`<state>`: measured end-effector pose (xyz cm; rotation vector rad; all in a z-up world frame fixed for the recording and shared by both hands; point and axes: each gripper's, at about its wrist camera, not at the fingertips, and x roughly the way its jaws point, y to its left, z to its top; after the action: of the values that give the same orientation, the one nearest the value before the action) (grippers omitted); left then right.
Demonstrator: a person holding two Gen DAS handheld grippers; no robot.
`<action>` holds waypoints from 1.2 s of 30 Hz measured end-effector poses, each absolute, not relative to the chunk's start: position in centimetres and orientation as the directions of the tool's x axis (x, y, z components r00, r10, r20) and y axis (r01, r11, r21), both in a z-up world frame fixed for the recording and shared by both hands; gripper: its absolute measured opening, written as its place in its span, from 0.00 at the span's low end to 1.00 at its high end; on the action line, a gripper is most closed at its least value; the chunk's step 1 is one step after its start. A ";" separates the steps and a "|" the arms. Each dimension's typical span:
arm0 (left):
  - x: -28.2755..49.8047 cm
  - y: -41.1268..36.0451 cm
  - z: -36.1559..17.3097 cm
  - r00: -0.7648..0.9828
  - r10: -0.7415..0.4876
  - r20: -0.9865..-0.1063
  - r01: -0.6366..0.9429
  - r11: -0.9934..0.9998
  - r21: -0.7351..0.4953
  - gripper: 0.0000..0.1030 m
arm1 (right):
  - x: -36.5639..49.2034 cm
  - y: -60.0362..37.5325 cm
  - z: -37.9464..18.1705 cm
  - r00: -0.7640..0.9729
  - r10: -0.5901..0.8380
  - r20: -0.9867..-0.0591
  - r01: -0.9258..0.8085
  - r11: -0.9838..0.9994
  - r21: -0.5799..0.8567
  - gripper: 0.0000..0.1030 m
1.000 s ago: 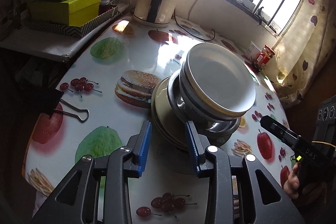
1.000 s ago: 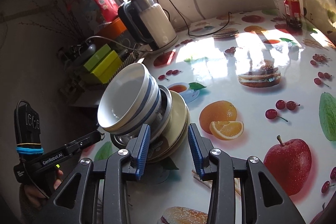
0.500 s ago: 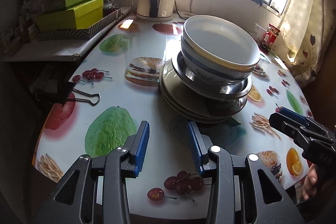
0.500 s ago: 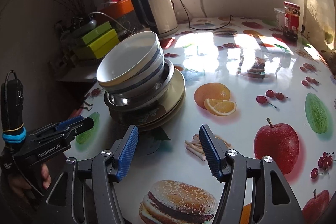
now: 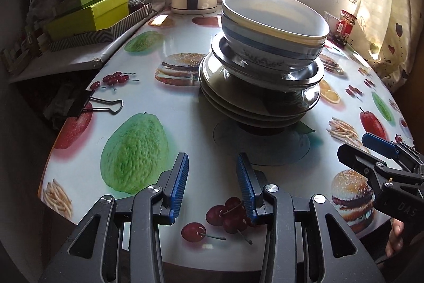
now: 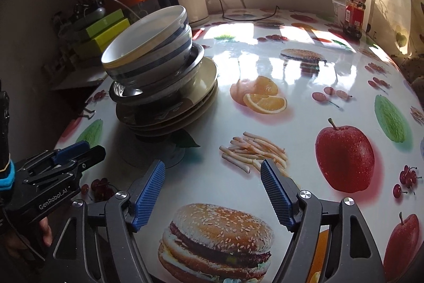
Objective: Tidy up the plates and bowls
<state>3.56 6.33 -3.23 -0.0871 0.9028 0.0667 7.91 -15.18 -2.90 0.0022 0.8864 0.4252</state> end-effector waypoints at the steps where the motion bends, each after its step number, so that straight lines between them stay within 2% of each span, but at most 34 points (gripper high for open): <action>1: 3.6 6.2 -3.3 0.619 0.032 -0.785 -0.096 0.995 -0.036 0.38 | 7.9 -15.2 -3.1 0.553 0.356 -0.753 -0.356 0.918 0.172 0.74; 15: 4.2 5.9 -4.4 0.601 0.022 -0.799 -0.091 0.995 -0.042 0.38 | 8.1 -14.9 -4.5 0.554 0.291 -0.780 -0.323 0.939 0.121 0.79; 19: 4.3 5.6 -4.5 0.602 0.017 -0.799 -0.080 0.996 -0.039 0.47 | 8.0 -14.6 -4.6 0.560 0.278 -0.780 -0.324 0.940 0.102 0.85; 30: 4.5 5.1 -4.6 0.599 0.040 -0.800 -0.088 0.996 -0.016 0.53 | 8.0 -14.2 -4.8 0.576 0.253 -0.777 -0.321 0.944 0.069 0.87; 36: 4.5 5.1 -4.6 0.600 0.045 -0.799 -0.094 0.995 -0.015 0.54 | 8.0 -14.4 -4.9 0.582 0.245 -0.775 -0.309 0.949 0.068 0.87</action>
<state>4.52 5.12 -4.60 -0.0577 0.9237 0.0805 7.96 -14.42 -4.87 -0.0774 0.8922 0.3243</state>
